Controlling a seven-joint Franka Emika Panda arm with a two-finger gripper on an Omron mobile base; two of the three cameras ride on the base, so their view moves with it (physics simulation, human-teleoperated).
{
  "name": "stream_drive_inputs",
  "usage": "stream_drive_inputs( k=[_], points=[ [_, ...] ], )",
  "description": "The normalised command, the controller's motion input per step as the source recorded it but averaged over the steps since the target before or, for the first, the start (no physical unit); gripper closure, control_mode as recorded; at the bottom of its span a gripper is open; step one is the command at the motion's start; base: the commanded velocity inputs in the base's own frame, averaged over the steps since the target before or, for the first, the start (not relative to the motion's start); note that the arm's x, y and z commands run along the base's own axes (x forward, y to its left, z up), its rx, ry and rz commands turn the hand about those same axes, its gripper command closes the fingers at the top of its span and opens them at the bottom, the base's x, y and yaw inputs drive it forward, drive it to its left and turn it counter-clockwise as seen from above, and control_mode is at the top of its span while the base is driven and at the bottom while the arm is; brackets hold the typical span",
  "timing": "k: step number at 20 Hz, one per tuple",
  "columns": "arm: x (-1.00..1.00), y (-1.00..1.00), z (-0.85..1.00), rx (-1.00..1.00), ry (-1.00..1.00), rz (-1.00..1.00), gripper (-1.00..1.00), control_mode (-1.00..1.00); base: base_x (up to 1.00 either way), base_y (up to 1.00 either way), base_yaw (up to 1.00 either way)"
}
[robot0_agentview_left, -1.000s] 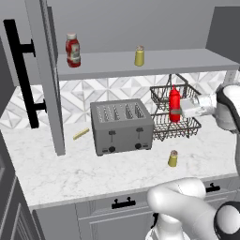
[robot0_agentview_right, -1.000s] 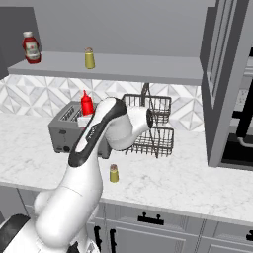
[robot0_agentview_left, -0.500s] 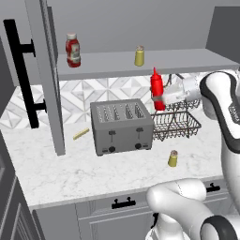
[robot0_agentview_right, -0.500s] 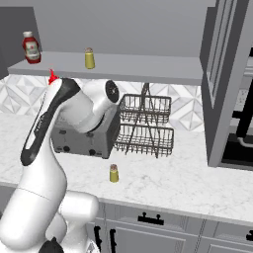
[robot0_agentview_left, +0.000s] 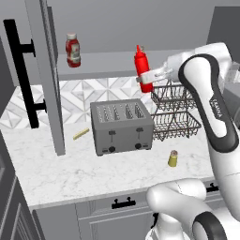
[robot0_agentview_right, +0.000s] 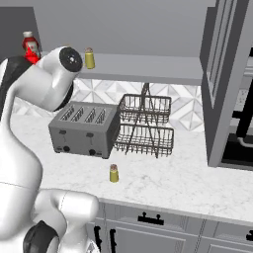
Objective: Put the shaker and condiment bottle from the counter next to their counterparts in the cabinet.
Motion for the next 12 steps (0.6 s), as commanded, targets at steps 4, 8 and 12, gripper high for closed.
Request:
stream_drive_inputs(
  k=[4,8,12],
  points=[
    [0.0,0.29,0.36,-0.01,0.16,-0.23,1.0,-1.0,0.0,0.0,0.0],
    [0.06,0.38,0.23,0.0,0.09,-0.25,1.0,-1.0,0.0,0.0,0.0],
    [0.15,0.44,0.21,0.0,0.0,-0.27,1.0,-1.0,0.0,0.0,0.0]
  ],
)
